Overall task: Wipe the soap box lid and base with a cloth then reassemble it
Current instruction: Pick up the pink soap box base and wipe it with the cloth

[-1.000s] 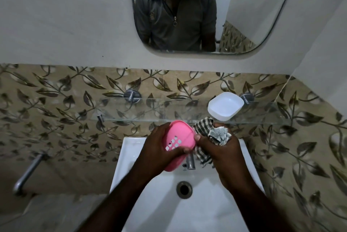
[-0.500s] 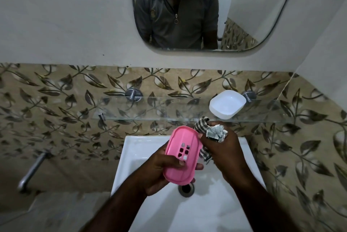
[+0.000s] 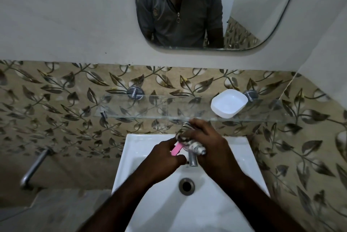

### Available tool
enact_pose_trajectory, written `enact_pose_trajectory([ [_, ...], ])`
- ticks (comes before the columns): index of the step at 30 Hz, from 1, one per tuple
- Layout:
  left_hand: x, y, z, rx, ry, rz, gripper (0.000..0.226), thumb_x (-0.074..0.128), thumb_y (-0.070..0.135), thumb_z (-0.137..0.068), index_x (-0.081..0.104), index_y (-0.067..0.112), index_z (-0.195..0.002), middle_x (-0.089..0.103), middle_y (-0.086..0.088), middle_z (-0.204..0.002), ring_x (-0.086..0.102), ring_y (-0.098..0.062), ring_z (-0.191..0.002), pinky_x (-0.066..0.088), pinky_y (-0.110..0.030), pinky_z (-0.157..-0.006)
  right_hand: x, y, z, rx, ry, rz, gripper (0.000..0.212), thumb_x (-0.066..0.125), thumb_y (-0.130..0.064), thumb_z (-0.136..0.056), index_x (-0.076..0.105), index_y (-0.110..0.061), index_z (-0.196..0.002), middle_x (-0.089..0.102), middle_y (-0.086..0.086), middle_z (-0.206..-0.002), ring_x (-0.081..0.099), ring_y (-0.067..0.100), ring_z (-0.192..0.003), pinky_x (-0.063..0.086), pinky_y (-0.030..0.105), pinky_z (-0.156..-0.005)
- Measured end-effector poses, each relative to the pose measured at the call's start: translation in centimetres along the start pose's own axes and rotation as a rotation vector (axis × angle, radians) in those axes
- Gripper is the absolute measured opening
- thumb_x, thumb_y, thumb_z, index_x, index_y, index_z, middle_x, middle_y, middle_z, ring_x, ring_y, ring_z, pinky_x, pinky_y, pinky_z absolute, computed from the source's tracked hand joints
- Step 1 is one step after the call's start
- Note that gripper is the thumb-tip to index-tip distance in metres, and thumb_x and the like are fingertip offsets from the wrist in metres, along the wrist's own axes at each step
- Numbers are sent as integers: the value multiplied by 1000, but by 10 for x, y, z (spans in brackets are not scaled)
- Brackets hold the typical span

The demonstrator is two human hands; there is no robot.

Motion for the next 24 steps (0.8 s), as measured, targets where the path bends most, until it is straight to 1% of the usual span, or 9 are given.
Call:
enact_pose_trajectory([
  [2,-1,-7,-2,-39,25,-11,34,60,29,-61,60,15,-92,61,-6,-78,49,-14,-59,36,-26,-56,2,4,-4,59,37,11,51,60,11,-67,72,-16,-109,64,5,-128,59,17,-119,37,14,-101],
  [5,-4,-7,-4,7,63,-46,25,55,28,-64,63,12,-80,69,2,-74,57,-18,-64,44,-33,-61,19,-22,7,-154,-19,103,35,42,-10,-92,71,-10,-111,67,10,-122,53,22,-122,33,26,-109],
  [7,-7,-7,-3,34,96,-70,21,53,24,-66,64,11,-78,70,2,-70,60,-15,-63,48,-32,-60,18,-26,14,-258,-20,84,42,32,-21,-103,71,-9,-111,67,9,-122,54,24,-122,35,32,-109],
  [9,-8,-6,1,-4,92,-41,13,56,18,-64,59,10,-73,53,6,-53,44,-12,-46,35,-23,-47,9,-8,9,-136,99,35,28,51,-6,-91,71,-9,-111,67,3,-118,56,21,-119,34,20,-108],
  [11,-7,-4,2,-27,94,-17,6,58,16,-64,53,15,-66,43,8,-50,35,-11,-43,28,-19,-43,3,1,3,0,164,13,40,61,9,-76,72,-10,-109,67,-1,-115,59,20,-116,35,13,-105],
  [14,-7,-2,-2,13,111,-29,5,53,18,-67,57,16,-67,65,-2,-64,51,-13,-55,43,-34,-52,18,-29,12,-205,74,80,37,38,-5,-94,70,-5,-112,67,11,-122,54,23,-122,36,32,-110],
  [16,-9,-3,-3,24,106,-37,13,51,16,-66,61,11,-73,68,-3,-69,56,-17,-59,46,-36,-55,24,-32,20,-310,-7,75,36,40,-7,-94,69,-5,-115,65,12,-125,54,25,-124,35,36,-112],
  [20,-6,-5,1,-52,100,23,36,62,12,-65,60,0,-100,53,-7,-66,38,-6,-38,30,-16,-43,9,3,2,0,146,-3,41,62,11,-75,71,-7,-111,67,6,-119,64,27,-114,41,25,-105],
  [24,-6,4,0,84,114,-30,10,50,22,-69,57,16,-72,59,12,-66,49,5,-57,41,-16,-58,23,-34,16,-289,93,91,35,43,-1,-90,71,-4,-112,67,13,-123,59,28,-119,40,41,-106],
])
Point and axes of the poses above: each hand's wrist, its own z-axis away from the middle knuckle, its own x-axis out of the palm, y = z × x, the point moved 5 cm from there along -z, towards the middle knuckle
